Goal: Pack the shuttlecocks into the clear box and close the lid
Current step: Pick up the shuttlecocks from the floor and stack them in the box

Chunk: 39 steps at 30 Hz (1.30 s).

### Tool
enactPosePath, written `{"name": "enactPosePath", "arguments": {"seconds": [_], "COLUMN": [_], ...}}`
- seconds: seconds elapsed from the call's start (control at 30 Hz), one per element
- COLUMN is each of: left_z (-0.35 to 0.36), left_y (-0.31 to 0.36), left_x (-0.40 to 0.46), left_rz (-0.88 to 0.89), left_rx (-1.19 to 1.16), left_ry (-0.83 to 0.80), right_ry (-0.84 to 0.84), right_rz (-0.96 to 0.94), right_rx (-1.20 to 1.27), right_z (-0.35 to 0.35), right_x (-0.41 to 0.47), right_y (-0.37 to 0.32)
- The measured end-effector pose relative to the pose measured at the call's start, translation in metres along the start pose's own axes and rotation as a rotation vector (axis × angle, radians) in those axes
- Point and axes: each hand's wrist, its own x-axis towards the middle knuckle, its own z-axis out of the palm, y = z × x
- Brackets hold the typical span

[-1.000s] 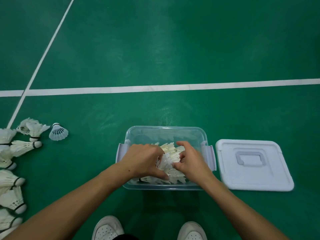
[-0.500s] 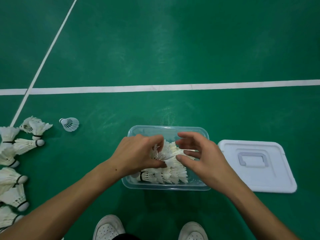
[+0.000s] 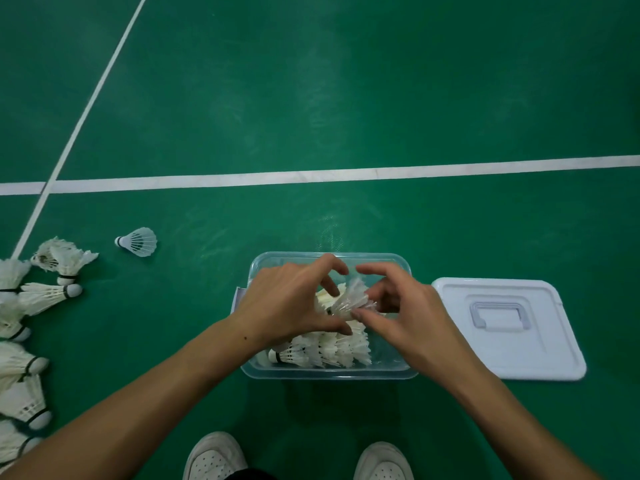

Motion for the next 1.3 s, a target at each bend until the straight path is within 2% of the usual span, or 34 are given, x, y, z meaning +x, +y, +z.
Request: {"name": "enactPosePath", "arguments": {"seconds": [0.17,0.4,0.53,0.67,0.77,1.0,1.3], "left_z": [0.003,0.047,0.065,0.071,0.067,0.062,0.073], "left_y": [-0.011,0.0,0.006,0.003,0.001,-0.001,0.005], "left_x": [0.002,0.015,0.023,0.027,0.026,0.019,0.021], "left_rz": [-0.03,-0.064,-0.026,0.0,-0.029,-0.05,-0.057], "left_rx": [0.061,0.238,0.338,0.334,0.301,0.271,0.34], "left_ry": [-0.008,-0.138,-0.142,-0.132,-0.122,-0.142,-0.111], "right_ry": [0.187,0.259,0.278,0.231,0.175,0.028,-0.094], "right_rz": [0.084,0.113,0.071,0.037,0.056,0.295,0.386], "right_rx": [-0.104,-0.299,-0.414,-0.463,-0.413,-0.128,-0.166], "right_z": [-0.011,-0.001,0.006,0.016,0.024,0.041,0.043], "right_x": [-0.006,-0.012,-0.014,-0.013,-0.008,0.006,0.017], "right_y": [0.016,0.018,0.019,0.023,0.025,0.034,0.028]}}
